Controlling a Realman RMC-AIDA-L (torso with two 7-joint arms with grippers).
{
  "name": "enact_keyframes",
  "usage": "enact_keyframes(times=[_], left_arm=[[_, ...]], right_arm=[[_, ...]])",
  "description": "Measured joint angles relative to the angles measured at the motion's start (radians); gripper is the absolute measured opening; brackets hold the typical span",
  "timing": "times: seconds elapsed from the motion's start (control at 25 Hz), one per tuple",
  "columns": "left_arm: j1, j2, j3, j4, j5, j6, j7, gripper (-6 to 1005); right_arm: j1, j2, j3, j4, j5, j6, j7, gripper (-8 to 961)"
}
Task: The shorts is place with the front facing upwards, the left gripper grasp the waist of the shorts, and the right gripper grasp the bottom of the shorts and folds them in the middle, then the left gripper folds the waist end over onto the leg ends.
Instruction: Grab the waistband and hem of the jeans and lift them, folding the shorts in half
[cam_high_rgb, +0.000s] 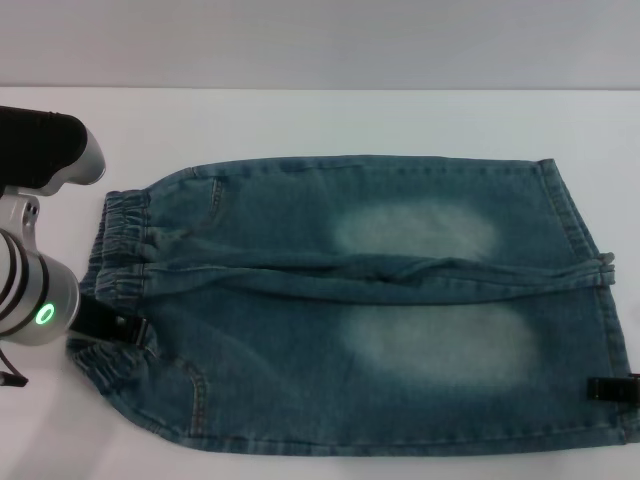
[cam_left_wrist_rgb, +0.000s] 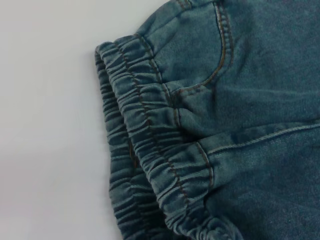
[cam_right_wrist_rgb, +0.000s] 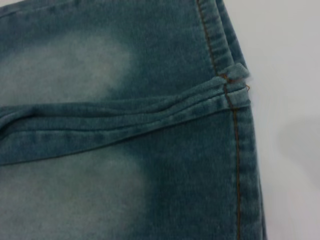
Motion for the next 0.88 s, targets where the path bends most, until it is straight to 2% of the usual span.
enact_keyframes(times=[0.32, 0.88], left_arm=[[0.0, 0.001, 0.0, -0.008, -0.001, -0.003, 0.0, 63], [-0.001, 0.002, -0.001, -0.009, -0.002, -0.005, 0.014, 69]], right_arm=[[0.006, -0.004, -0.012, -0.002, -0.001, 0.012, -0.045, 660], [0.017, -0.004, -0.033, 0.009, 0.006, 0.011, -0.062, 78]])
